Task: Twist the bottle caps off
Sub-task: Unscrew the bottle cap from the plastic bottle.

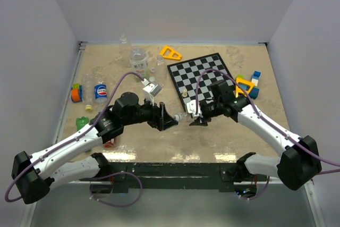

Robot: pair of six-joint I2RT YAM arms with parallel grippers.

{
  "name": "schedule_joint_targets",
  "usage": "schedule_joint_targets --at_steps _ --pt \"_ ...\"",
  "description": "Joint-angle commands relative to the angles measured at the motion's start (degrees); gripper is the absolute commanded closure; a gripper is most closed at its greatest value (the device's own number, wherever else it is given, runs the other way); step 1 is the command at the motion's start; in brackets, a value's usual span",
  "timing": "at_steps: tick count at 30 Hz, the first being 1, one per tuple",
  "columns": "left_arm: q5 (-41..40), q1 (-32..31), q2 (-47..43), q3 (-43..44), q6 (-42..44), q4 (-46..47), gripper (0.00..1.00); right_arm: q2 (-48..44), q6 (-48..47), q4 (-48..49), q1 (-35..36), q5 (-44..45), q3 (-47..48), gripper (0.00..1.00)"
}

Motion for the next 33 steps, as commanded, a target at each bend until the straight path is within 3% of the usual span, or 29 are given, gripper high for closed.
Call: schedule_joint_targets --at_steps 1,8,15,26,33 --pt "0.3 0.0 -3.2 3.1 5.1 -1.1 0.18 -0.3 -0.6 -0.9 0.0 1.0 0.7 0.85" --pt "-3.3 0.2 -8.8 3.2 14.4 -4.3 0.08 -0.3 -0.6 -0.9 0.0 1.0 0.7 0.85" --pt "-4.2 0.1 -14.3 2.8 30.0 -4.3 0.05 -0.3 -0.6 -0.8 0.0 1.0 0.7 0.85" --pt "5.4 0.2 -18.4 -4.3 57.8 3.6 0.05 0.0 -0.7 -0.8 -0.1 1.1 0.7 0.85" --pt "8.6 0.1 -14.5 -6.1 65.7 4.4 0.05 -0.1 -0.6 -0.8 0.0 1.1 0.7 0.85"
